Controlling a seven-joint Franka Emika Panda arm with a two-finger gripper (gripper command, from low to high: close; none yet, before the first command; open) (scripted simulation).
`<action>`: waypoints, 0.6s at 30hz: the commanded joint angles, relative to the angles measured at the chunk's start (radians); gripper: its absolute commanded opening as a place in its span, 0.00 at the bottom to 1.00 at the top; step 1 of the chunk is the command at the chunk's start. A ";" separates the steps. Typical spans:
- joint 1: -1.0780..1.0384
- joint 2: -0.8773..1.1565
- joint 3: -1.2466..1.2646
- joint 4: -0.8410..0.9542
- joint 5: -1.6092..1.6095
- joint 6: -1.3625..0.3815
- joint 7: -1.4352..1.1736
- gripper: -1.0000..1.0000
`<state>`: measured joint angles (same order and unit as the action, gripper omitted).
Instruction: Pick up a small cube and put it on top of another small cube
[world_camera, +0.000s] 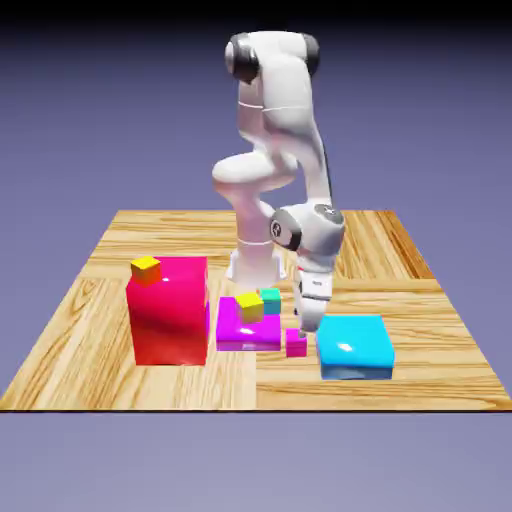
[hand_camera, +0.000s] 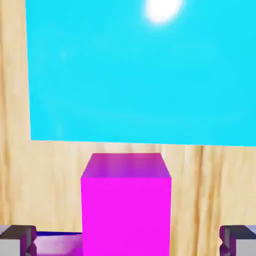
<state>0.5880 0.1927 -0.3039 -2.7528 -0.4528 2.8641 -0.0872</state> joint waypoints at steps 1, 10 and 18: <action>0.001 0.036 -0.005 0.006 -0.007 0.031 0.007 0.50; -0.001 -0.021 0.003 -0.003 0.004 -0.018 -0.004 0.00; -0.107 -0.253 0.054 -0.036 0.079 -0.237 0.081 0.00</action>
<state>0.4767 -0.0607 -0.2503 -2.7892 -0.3730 2.6268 -0.0066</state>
